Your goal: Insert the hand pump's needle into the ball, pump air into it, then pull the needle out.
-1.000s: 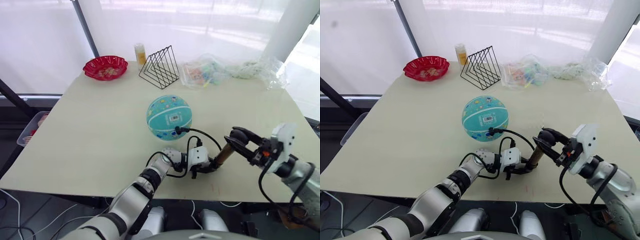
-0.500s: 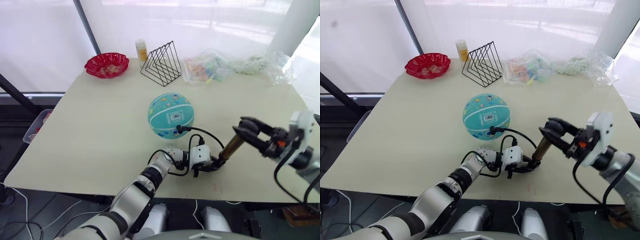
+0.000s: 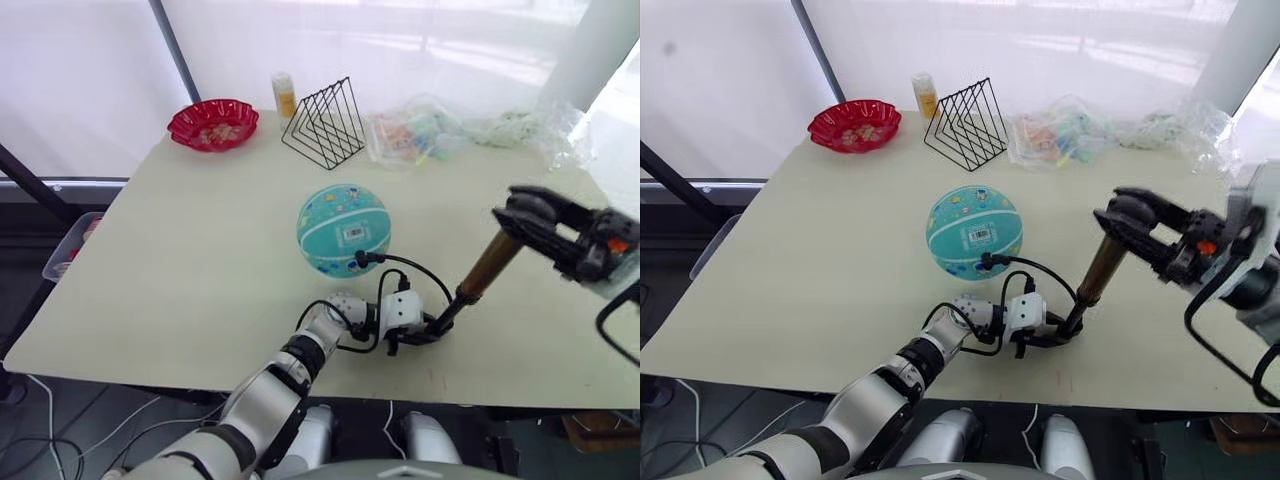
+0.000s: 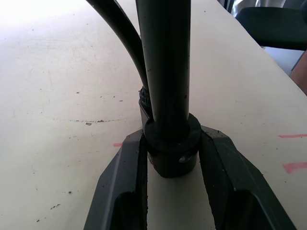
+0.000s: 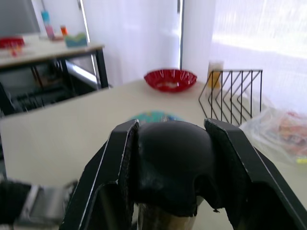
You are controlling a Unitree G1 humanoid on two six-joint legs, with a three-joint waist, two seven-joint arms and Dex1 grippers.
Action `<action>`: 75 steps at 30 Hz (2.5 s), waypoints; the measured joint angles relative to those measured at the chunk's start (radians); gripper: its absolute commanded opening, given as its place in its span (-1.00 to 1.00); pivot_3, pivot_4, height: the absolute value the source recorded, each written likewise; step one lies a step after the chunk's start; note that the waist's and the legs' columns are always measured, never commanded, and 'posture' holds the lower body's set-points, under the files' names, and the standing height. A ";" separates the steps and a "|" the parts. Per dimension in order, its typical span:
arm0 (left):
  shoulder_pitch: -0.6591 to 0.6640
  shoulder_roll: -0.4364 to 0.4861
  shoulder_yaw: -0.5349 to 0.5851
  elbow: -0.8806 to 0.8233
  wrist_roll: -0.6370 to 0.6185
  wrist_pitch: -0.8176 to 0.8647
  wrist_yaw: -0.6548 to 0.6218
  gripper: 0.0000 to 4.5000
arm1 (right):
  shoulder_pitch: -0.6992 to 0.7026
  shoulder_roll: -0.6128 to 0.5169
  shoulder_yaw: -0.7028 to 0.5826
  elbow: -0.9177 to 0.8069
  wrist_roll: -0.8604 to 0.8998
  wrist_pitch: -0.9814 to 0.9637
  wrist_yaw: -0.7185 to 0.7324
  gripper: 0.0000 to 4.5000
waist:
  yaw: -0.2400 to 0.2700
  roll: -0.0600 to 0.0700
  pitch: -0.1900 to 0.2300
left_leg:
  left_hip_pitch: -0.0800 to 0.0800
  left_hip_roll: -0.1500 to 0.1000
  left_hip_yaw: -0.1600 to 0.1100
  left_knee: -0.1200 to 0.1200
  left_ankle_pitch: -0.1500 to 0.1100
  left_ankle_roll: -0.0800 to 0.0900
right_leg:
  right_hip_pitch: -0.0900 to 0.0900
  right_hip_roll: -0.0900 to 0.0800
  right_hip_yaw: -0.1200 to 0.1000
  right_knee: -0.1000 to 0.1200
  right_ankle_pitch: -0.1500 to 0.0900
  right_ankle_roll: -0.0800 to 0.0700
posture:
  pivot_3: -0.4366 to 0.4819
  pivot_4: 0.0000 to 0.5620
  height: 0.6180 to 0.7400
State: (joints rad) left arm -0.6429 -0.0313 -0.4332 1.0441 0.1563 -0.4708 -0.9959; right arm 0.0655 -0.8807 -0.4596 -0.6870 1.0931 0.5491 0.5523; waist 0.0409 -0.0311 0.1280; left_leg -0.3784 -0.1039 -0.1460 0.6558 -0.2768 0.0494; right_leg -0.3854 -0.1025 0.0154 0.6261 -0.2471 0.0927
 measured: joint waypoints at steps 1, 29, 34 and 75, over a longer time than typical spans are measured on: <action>0.000 0.001 0.000 0.005 0.002 0.002 0.004 -0.54 | 0.017 0.025 0.040 0.006 -0.054 -0.028 0.012 -0.25 | 0.000 -0.003 -0.002 | 0.002 0.000 0.000 0.000 0.000 0.000 | 0.002 0.000 0.000 0.000 0.000 0.000 | -0.05 -0.47 1.00; -0.008 -0.005 0.002 0.009 0.001 -0.013 0.003 -0.54 | -0.057 -0.044 -0.078 0.069 0.098 0.027 0.020 -0.26 | 0.003 0.014 0.006 | 0.004 0.000 -0.001 -0.002 0.000 0.000 | 0.005 0.000 0.000 -0.001 -0.001 0.000 | -0.05 -0.47 1.00; -0.009 -0.006 0.001 0.006 0.000 -0.023 -0.005 -0.54 | -0.096 -0.082 -0.108 0.067 0.178 0.080 -0.031 -0.26 | 0.004 0.012 0.007 | -0.003 0.000 -0.001 -0.001 0.000 0.000 | -0.002 -0.001 0.000 0.000 0.000 0.000 | -0.05 -0.47 1.00; -0.004 -0.005 0.001 -0.004 -0.004 -0.008 -0.001 -0.54 | -0.084 -0.102 -0.149 0.074 0.117 0.099 0.036 -0.27 | 0.003 0.012 0.007 | -0.001 0.000 -0.001 -0.001 0.000 0.000 | 0.000 0.000 -0.001 -0.001 -0.001 0.000 | -0.05 -0.47 1.00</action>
State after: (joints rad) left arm -0.6469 -0.0367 -0.4322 1.0401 0.1526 -0.4785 -0.9968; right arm -0.0189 -0.9830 -0.6083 -0.6127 1.2105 0.6480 0.5883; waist 0.0443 -0.0187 0.1352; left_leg -0.3792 -0.1040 -0.1471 0.6544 -0.2769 0.0497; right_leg -0.3850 -0.1028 0.0149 0.6254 -0.2477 0.0927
